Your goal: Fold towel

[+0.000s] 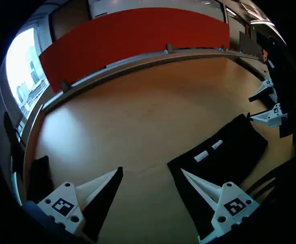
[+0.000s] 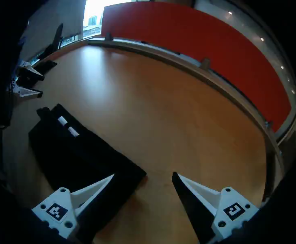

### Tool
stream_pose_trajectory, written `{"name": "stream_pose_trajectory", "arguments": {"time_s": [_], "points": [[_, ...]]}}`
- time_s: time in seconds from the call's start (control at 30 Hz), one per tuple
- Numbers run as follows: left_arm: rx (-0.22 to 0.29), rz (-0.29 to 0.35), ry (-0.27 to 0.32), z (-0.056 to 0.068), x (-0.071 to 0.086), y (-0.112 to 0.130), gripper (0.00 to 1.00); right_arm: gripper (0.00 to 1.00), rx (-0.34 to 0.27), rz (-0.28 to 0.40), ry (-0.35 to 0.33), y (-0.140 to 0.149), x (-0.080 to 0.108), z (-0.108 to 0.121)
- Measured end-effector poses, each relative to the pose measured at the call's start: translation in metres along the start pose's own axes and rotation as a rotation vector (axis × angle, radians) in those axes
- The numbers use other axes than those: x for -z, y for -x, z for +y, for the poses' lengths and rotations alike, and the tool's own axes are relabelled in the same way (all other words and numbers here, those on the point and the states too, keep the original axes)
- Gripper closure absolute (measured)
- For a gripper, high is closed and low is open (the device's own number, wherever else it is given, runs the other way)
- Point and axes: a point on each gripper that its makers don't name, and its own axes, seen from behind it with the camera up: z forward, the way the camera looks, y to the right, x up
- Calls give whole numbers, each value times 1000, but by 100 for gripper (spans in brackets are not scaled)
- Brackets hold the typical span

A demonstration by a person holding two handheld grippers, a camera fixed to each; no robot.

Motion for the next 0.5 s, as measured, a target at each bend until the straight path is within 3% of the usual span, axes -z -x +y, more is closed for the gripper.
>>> {"name": "stream_pose_trajectory", "arguments": {"time_s": [0.23, 0.5], "points": [[22, 9, -2, -1, 21, 6, 6, 0, -1, 4, 8, -5, -1, 5], [63, 17, 2, 2, 40, 14, 6, 0, 3, 22, -2, -8, 10, -1]]}}
